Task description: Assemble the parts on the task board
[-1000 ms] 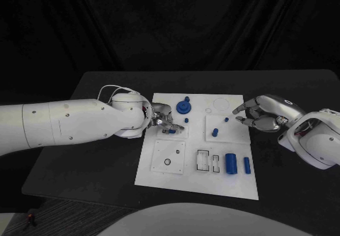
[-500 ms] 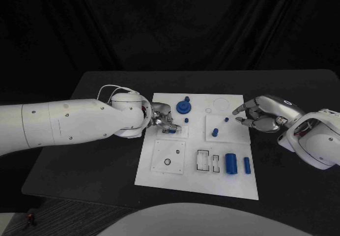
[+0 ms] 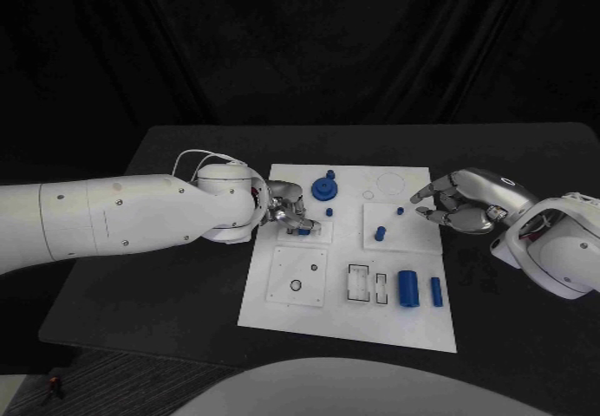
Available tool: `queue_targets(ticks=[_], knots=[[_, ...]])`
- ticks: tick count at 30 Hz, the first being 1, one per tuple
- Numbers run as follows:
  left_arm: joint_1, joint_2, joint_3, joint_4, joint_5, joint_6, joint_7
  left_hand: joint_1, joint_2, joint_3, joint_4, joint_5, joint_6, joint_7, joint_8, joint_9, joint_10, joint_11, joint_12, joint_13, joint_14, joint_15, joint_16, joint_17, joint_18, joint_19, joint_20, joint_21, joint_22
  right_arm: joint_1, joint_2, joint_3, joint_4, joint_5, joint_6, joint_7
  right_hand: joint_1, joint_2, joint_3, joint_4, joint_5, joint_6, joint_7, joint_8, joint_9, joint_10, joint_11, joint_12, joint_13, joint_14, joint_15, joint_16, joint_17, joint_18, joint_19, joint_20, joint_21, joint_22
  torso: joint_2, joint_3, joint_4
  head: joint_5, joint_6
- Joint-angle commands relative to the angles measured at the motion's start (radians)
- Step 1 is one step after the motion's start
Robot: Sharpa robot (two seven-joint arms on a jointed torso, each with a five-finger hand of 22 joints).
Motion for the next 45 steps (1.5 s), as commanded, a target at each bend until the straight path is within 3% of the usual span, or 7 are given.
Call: queue_targets(ticks=[1,6,11,26,32,37,45], knots=[[-0.002,0.005,0.0,-0.001,0.021,-0.002,0.02,0.009,0.004,0.004,0.002,-0.017,0.015,-0.003,0.002,0.001,0.077,-0.002,-0.001,0.236,0.087,-0.003,-0.002,0.231,0.013,0.009,-0.003,0.007,0.177,-0.003,0.001,0.0,0.0,0.0,0.009,-0.017,-0.002,0.006,0.006,0.002,0.004,0.005,0.004,-0.006,-0.001,-0.008,0.001,-0.006,-0.006,0.019,0.005,-0.003,-0.001,0.012,-0.009,0.001,-0.002,0.131,0.0,0.0001,0.0001,0.0,0.0],[-0.002,0.011,0.0,-0.013,0.023,0.011,0.005,0.0,0.028,-0.005,0.003,-0.109,0.034,-0.007,-0.002,0.003,0.078,-0.006,0.0,0.236,0.088,-0.007,-0.002,0.232,0.012,0.013,-0.007,0.012,0.178,-0.003,-0.001,0.0,0.001,0.0,0.011,-0.018,-0.003,0.006,0.008,0.002,0.005,0.005,0.004,-0.006,-0.001,-0.01,0.002,-0.009,-0.009,0.017,0.005,-0.007,-0.005,0.013,-0.01,0.001,-0.007,0.13,0.0,-0.0001,-0.0004,0.0,0.0],[-0.002,0.017,0.0,-0.024,0.024,0.022,-0.009,-0.003,0.036,-0.015,0.003,-0.158,0.044,-0.009,-0.001,0.007,0.078,-0.008,-0.001,0.236,0.088,-0.009,-0.002,0.231,0.011,0.015,-0.009,0.016,0.179,-0.003,-0.001,0.0,0.0,0.0,0.012,-0.019,-0.004,0.006,0.009,0.001,0.005,0.005,0.004,-0.006,-0.001,-0.012,0.002,-0.01,-0.01,0.017,0.005,-0.008,-0.007,0.013,-0.012,0.001,-0.01,0.129,0.0,0.0006,0.0,0.0,0.0],[-0.002,0.02,0.0,-0.036,0.024,0.018,-0.015,-0.004,0.029,-0.027,0.002,-0.179,0.047,-0.01,0.002,0.014,0.078,-0.01,-0.001,0.235,0.086,-0.01,-0.004,0.228,0.011,0.016,-0.01,0.015,0.179,-0.003,-0.002,0.0,0.0,0.0,0.017,-0.021,-0.005,0.005,0.011,0.0,0.005,0.005,0.004,-0.007,-0.002,-0.015,0.002,-0.014,-0.015,0.014,0.006,-0.014,-0.016,0.015,-0.015,0.002,-0.02,0.127,0.0,0.0,0.0,0.0,0.0],[-0.001,0.016,0.001,-0.031,0.024,-0.025,0.023,-0.04,0.033,-0.07,0.005,-0.248,0.037,-0.01,0.026,0.054,0.079,-0.01,0.0,0.236,0.088,-0.011,-0.003,0.23,0.011,0.017,-0.011,0.016,0.179,-0.003,-0.001,0.0,-0.001,0.0,0.018,-0.022,-0.006,0.004,0.012,-0.001,0.006,0.004,0.005,-0.007,-0.002,-0.015,0.002,-0.014,-0.015,0.014,0.006,-0.016,-0.018,0.015,-0.015,0.002,-0.022,0.126,0.0,0.0,-0.0005,-0.002,0.0],[0.001,0.008,0.001,-0.025,0.024,-0.07,0.059,-0.053,0.03,-0.096,0.005,-0.266,0.012,-0.005,0.017,0.059,0.08,-0.007,0.001,0.237,0.089,-0.009,-0.001,0.233,0.01,0.019,-0.01,0.018,0.18,-0.003,-0.002,0.0,-0.001,0.0,0.017,-0.022,-0.006,0.004,0.013,-0.001,0.006,0.004,0.005,-0.007,-0.002,-0.016,0.002,-0.016,-0.017,0.013,0.006,-0.017,-0.02,0.016,-0.017,0.002,-0.026,0.125,0.0,-0.0002,-0.0007,-0.001,0.0],[0.027,-0.002,0.001,-0.025,0.025,-0.102,0.074,-0.052,0.027,-0.121,0.004,-0.27,-0.029,0.006,-0.011,0.049,0.082,0.002,0.003,0.239,0.09,-0.003,-0.001,0.235,0.009,0.02,-0.006,0.019,0.18,-0.003,-0.002,0.0,-0.002,0.0,0.016,-0.023,-0.007,0.004,0.015,-0.002,0.006,0.003,0.005,-0.008,-0.002,-0.016,0.001,-0.016,-0.018,0.013,0.005,-0.018,-0.02,0.016,-0.017,0.002,-0.026,0.125,0.0,-0.0005,-0.0004,-0.004,0.0]])
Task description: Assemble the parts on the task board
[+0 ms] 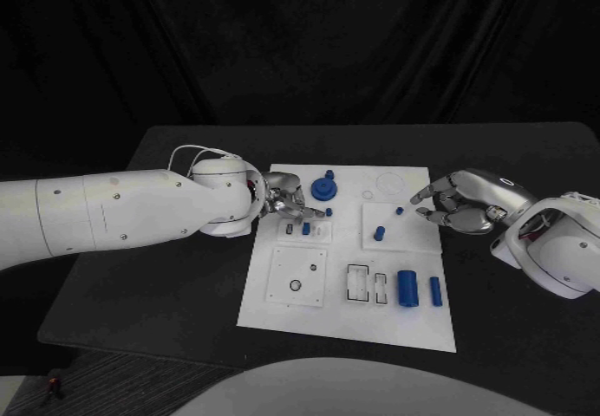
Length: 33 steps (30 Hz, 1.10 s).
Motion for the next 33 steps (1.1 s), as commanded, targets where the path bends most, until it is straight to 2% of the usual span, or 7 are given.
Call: queue_targets(ticks=[1,7,13,18,22,26,33], knots=[[0.012,-0.001,0.001,-0.001,0.006,-0.039,0.035,-0.003,0.0,-0.006,0.0,-0.003,-0.008,0.001,-0.005,-0.001,0.085,0.005,0.003,0.239,0.093,0.001,-0.001,0.235,0.009,0.006,0.001,0.005,0.181,-0.002,0.0,0.0,0.0,-0.001,0.004,-0.017,-0.007,0.004,0.006,0.0,0.006,0.003,0.005,-0.004,-0.002,-0.005,-0.002,-0.007,-0.018,0.013,0.005,-0.004,0.0,0.016,-0.006,-0.002,-0.007,0.125,0.0,-0.0002,-0.0004,-0.003,0.0],[0.029,-0.005,0.001,-0.002,0.006,-0.01,0.018,-0.004,0.003,-0.008,0.001,-0.001,-0.004,0.001,-0.004,-0.001,0.086,0.005,0.004,0.24,0.095,0.002,0.001,0.237,0.009,0.006,0.002,0.005,0.181,-0.002,0.0,0.0,-0.001,-0.001,0.003,-0.017,-0.007,0.004,0.006,0.0,0.006,0.003,0.005,-0.004,-0.002,-0.005,-0.002,-0.007,-0.018,0.013,0.005,-0.004,0.0,0.016,-0.006,-0.002,-0.007,0.125,-0.001,0.0007,-0.0005,-0.005,0.0],[0.033,-0.014,0.001,0.003,0.006,0.014,0.005,0.009,0.013,-0.017,-0.001,0.009,0.028,-0.006,0.012,0.005,0.088,0.001,0.007,0.242,0.096,-0.001,0.003,0.241,0.008,0.009,0.002,0.011,0.182,-0.002,-0.001,0.0,0.0,-0.001,0.001,-0.016,-0.007,0.004,0.006,0.0,0.006,0.003,0.005,-0.004,-0.002,-0.005,-0.002,-0.007,-0.018,0.013,0.005,-0.004,0.0,0.016,-0.006,-0.002,-0.007,0.125,-0.001,0.0019,-0.0018,-0.006,0.0],[0.043,-0.028,0.001,0.004,0.006,0.017,0.007,0.074,0.007,-0.016,-0.011,0.058,0.033,-0.012,0.016,0.01,0.091,-0.005,0.01,0.245,0.1,-0.005,0.007,0.249,0.008,0.012,-0.002,0.015,0.183,-0.002,-0.002,0.0,0.001,-0.001,-0.001,-0.015,-0.007,0.003,0.007,0.0,0.006,0.002,0.005,-0.005,-0.002,-0.005,-0.002,-0.007,-0.017,0.013,0.005,-0.004,0.0,0.016,-0.006,-0.002,-0.006,0.125,0.0,0.001,-0.0007,-0.009,0.0],[0.073,-0.026,0.001,-0.018,0.006,0.028,0.012,0.104,-0.001,-0.016,-0.016,0.069,0.033,-0.014,0.019,0.015,0.095,-0.006,0.015,0.25,0.103,-0.007,0.011,0.256,0.007,0.014,-0.003,0.02,0.185,-0.002,-0.003,0.0,0.002,-0.001,-0.002,-0.013,-0.007,0.003,0.007,0.0,0.006,0.002,0.005,-0.005,-0.002,-0.005,-0.002,-0.007,-0.017,0.013,0.005,-0.004,0.0,0.016,-0.006,-0.002,-0.006,0.125,0.0,0.0006,-0.0005,-0.009,0.0],[0.092,-0.021,0.001,-0.051,0.005,0.046,0.012,0.11,-0.005,-0.018,-0.016,0.069,0.032,-0.014,0.019,0.016,0.096,-0.006,0.017,0.251,0.104,-0.007,0.012,0.26,0.006,0.015,-0.004,0.022,0.185,-0.002,-0.001,0.0,0.001,-0.001,0.0,-0.014,-0.008,0.003,0.008,0.0,0.006,0.002,0.005,-0.005,-0.002,-0.005,-0.002,-0.007,-0.017,0.013,0.005,-0.004,0.0,0.016,-0.006,-0.002,-0.007,0.125,0.0,-0.0004,0.0003,-0.008,0.0],[0.106,-0.003,0.001,-0.128,0.007,0.099,0.004,0.126,-0.01,-0.018,-0.018,0.072,0.029,-0.014,0.023,0.022,0.094,-0.006,0.014,0.249,0.103,-0.007,0.011,0.257,0.007,0.013,-0.004,0.018,0.184,-0.002,-0.001,0.0,0.001,-0.001,0.004,-0.016,-0.008,0.003,0.008,0.0,0.006,0.002,0.005,-0.005,-0.002,-0.005,-0.002,-0.007,-0.017,0.013,0.005,-0.004,0.0,0.016,-0.006,-0.002,-0.007,0.125,0.002,-0.0012,-0.0001,-0.008,0.0]])
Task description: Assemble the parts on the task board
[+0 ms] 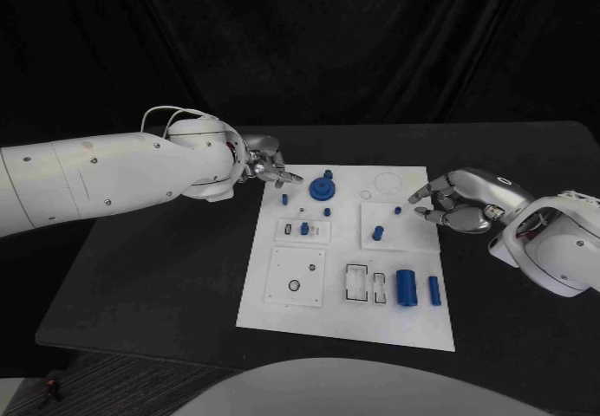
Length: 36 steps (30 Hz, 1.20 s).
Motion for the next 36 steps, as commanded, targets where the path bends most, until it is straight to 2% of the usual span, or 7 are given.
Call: queue_targets(ticks=[1,7,8,13,23,28,36], knots=[[0.005,0.009,0.0,-0.024,0.007,0.064,0.001,0.011,0.002,0.001,-0.004,0.004,-0.001,0.0,0.006,0.001,0.095,-0.007,-0.001,0.249,0.103,-0.007,0.004,0.258,0.007,0.004,-0.002,-0.002,0.184,-0.002,-0.001,0.0,0.002,-0.001,0.005,-0.015,-0.008,0.003,0.008,0.0,0.006,0.002,0.005,-0.005,-0.001,-0.005,-0.002,-0.003,-0.017,0.013,0.005,-0.004,0.0,0.016,-0.006,-0.002,-0.007,0.125,0.001,-0.0008,-0.0001,-0.002,0.0],[0.005,0.033,0.0,-0.073,0.016,0.091,0.005,0.028,0.004,0.004,-0.006,0.014,-0.008,0.001,0.006,0.007,0.095,-0.006,-0.001,0.25,0.103,-0.006,0.004,0.258,0.007,0.004,-0.002,-0.001,0.184,-0.002,0.001,0.0,0.001,-0.001,0.008,-0.015,-0.009,0.003,0.008,0.0,0.006,0.002,0.005,-0.005,-0.001,-0.005,-0.002,-0.003,-0.018,0.013,0.005,-0.005,-0.001,0.016,-0.006,-0.002,-0.007,0.125,0.004,0.001,0.0018,-0.002,0.0],[0.005,0.037,0.0,-0.079,0.017,0.094,0.005,0.028,0.004,0.004,-0.006,0.014,-0.008,0.001,0.006,0.007,0.095,-0.006,-0.001,0.25,0.103,-0.006,0.004,0.258,0.007,0.004,-0.002,-0.001,0.184,-0.002,0.001,0.0,0.001,-0.001,0.009,-0.015,-0.009,0.003,0.008,0.0,0.006,0.002,0.005,-0.005,-0.001,-0.005,-0.002,-0.003,-0.018,0.013,0.005,-0.005,-0.001,0.016,-0.006,-0.002,-0.007,0.125,0.005,0.0012,0.0002,0.0,0.0],[0.001,0.054,0.0,-0.112,0.022,0.103,0.009,0.032,0.005,0.005,-0.006,0.019,-0.01,0.002,0.006,0.008,0.095,-0.006,-0.001,0.25,0.103,-0.006,0.004,0.258,0.007,0.003,-0.002,-0.003,0.184,-0.002,0.001,0.0,0.002,-0.001,0.01,-0.014,-0.009,0.003,0.008,0.0,0.006,0.002,0.005,-0.005,-0.001,-0.005,-0.002,-0.003,-0.018,0.013,0.005,-0.005,-0.001,0.016,-0.006,-0.002,-0.007,0.125,0.008,-0.0019,0.0022,-0.001,0.0],[-0.005,0.075,0.0,-0.135,0.038,0.121,0.014,0.033,0.007,0.003,0.0,0.023,-0.017,0.004,-0.001,0.004,0.094,-0.004,-0.002,0.249,0.103,-0.006,0.003,0.257,0.007,0.002,-0.001,-0.004,0.184,-0.002,0.002,0.0,0.002,-0.001,0.012,-0.014,-0.009,0.003,0.008,0.0,0.006,0.002,0.005,-0.005,-0.001,-0.005,-0.002,-0.003,-0.018,0.013,0.005,-0.005,-0.001,0.016,-0.006,-0.002,-0.007,0.125,0.012,-0.0052,0.0024,0.004,0.0],[-0.008,0.082,0.0,-0.141,0.047,0.134,0.009,0.03,0.008,0.001,0.005,0.021,-0.017,0.005,-0.005,0.001,0.093,-0.003,-0.002,0.248,0.102,-0.005,0.002,0.256,0.007,0.001,-0.001,-0.006,0.183,-0.002,0.003,0.0,0.001,-0.001,0.012,-0.014,-0.009,0.003,0.008,0.0,0.006,0.002,0.005,-0.005,-0.001,-0.005,-0.002,-0.003,-0.018,0.013,0.005,-0.005,-0.001,0.016,-0.006,-0.002,-0.007,0.125,0.011,-0.0045,0.0028,0.003,0.0],[-0.02,0.082,0.0,-0.146,0.051,0.141,0.004,0.027,0.01,-0.004,0.009,0.018,-0.004,0.005,-0.018,-0.013,0.093,-0.003,-0.003,0.248,0.102,-0.004,0.002,0.256,0.007,0.001,0.0,-0.005,0.183,-0.002,0.001,0.0,0.002,-0.001,0.01,-0.013,-0.01,0.004,0.01,-0.001,0.007,0.002,0.005,-0.006,-0.002,-0.006,-0.003,-0.004,-0.018,0.013,0.005,-0.006,-0.003,0.016,-0.006,-0.002,-0.008,0.124,0.007,-0.0012,0.0017,0.001,0.0]])
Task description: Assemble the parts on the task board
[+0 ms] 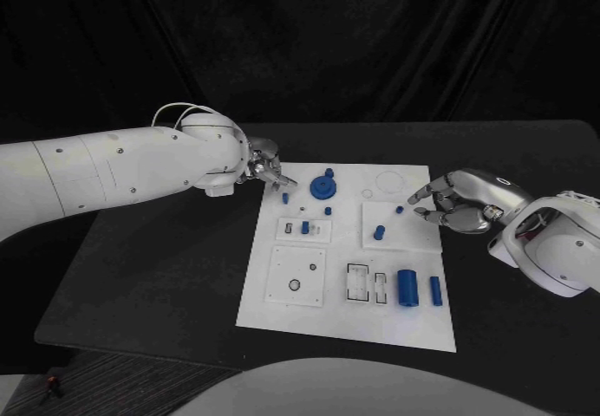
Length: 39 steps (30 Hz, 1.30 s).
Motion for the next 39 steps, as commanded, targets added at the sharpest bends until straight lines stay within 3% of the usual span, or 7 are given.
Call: queue_targets(ticks=[1,16,27,32,35,39], knots=[[-0.005,0.001,0.001,0.0,0.016,0.022,0.004,-0.001,0.004,0.001,0.005,0.001,0.007,0.001,-0.003,-0.001,0.093,-0.003,-0.003,0.248,0.102,-0.004,0.002,0.256,0.007,0.001,0.0,-0.005,0.183,-0.002,-0.001,0.0,0.002,-0.001,0.004,-0.012,-0.01,0.004,0.003,0.001,0.007,0.002,0.005,-0.006,-0.001,-0.006,-0.003,-0.003,-0.017,0.013,0.005,-0.006,-0.001,0.016,-0.006,-0.002,-0.004,0.124,-0.002,0.0022,-0.0016,0.001,0.0],[-0.018,0.01,0.001,-0.003,0.017,0.037,0.002,0.009,0.007,0.0,0.002,0.021,0.024,0.001,-0.027,-0.024,0.09,-0.003,-0.006,0.245,0.1,-0.004,0.0,0.251,0.008,-0.001,0.001,-0.009,0.182,-0.003,0.0,0.0,0.0,-0.001,0.003,-0.011,-0.01,0.004,0.003,0.001,0.007,0.002,0.005,-0.006,-0.001,-0.006,-0.003,-0.003,-0.017,0.013,0.005,-0.006,-0.001,0.016,-0.006,-0.002,-0.004,0.124,-0.002,0.0009,-0.0012,0.001,0.0],[-0.019,0.01,0.001,-0.003,0.017,0.042,0.005,0.037,0.004,0.003,-0.005,0.076,0.033,0.003,-0.059,-0.048,0.087,-0.002,-0.01,0.242,0.098,-0.003,-0.003,0.246,0.009,-0.005,0.002,-0.017,0.18,-0.003,0.0,0.0,-0.002,-0.001,0.003,-0.012,-0.01,0.004,0.003,0.001,0.007,0.002,0.005,-0.006,-0.001,-0.006,-0.003,-0.003,-0.017,0.013,0.005,-0.006,-0.001,0.016,-0.006,-0.002,-0.004,0.124,-0.002,0.0007,-0.0012,0.005,0.0],[-0.02,0.012,0.001,-0.004,0.017,0.043,0.006,0.062,-0.001,0.01,-0.013,0.122,0.041,0.002,-0.077,-0.059,0.086,-0.002,-0.011,0.241,0.098,-0.002,-0.003,0.246,0.01,-0.006,0.002,-0.018,0.18,-0.003,0.0,0.0,-0.002,-0.001,0.003,-0.012,-0.01,0.004,0.003,0.001,0.007,0.002,0.005,-0.006,-0.001,-0.006,-0.003,-0.003,-0.017,0.013,0.005,-0.006,-0.001,0.016,-0.006,-0.002,-0.004,0.124,-0.002,0.0013,-0.0011,0.002,0.0],[-0.02,0.014,0.001,-0.005,0.017,0.044,0.006,0.087,-0.006,0.022,-0.025,0.168,0.043,0.001,-0.087,-0.064,0.086,-0.003,-0.011,0.241,0.097,-0.003,-0.003,0.245,0.01,-0.007,0.001,-0.02,0.18,-0.003,0.0,0.0,-0.002,-0.001,0.003,-0.012,-0.01,0.004,0.003,0.001,0.007,0.002,0.005,-0.006,-0.001,-0.006,-0.003,-0.003,-0.017,0.013,0.005,-0.006,-0.001,0.016,-0.006,-0.002,-0.004,0.124,-0.002,0.0012,-0.0007,0.002,0.0],[-0.021,0.015,0.001,-0.006,0.017,0.044,0.007,0.093,-0.007,0.025,-0.027,0.181,0.044,0.0,-0.091,-0.065,0.086,-0.004,-0.011,0.241,0.097,-0.004,-0.004,0.245,0.01,-0.007,0.001,-0.019,0.18,-0.003,0.0,0.0,-0.002,-0.001,0.003,-0.012,-0.01,0.004,0.003,0.001,0.007,0.002,0.005,-0.006,-0.001,-0.006,-0.003,-0.003,-0.017,0.013,0.005,-0.006,-0.001,0.016,-0.006,-0.002,-0.004,0.124,-0.002,0.0012,-0.0004,0.002,0.0]])
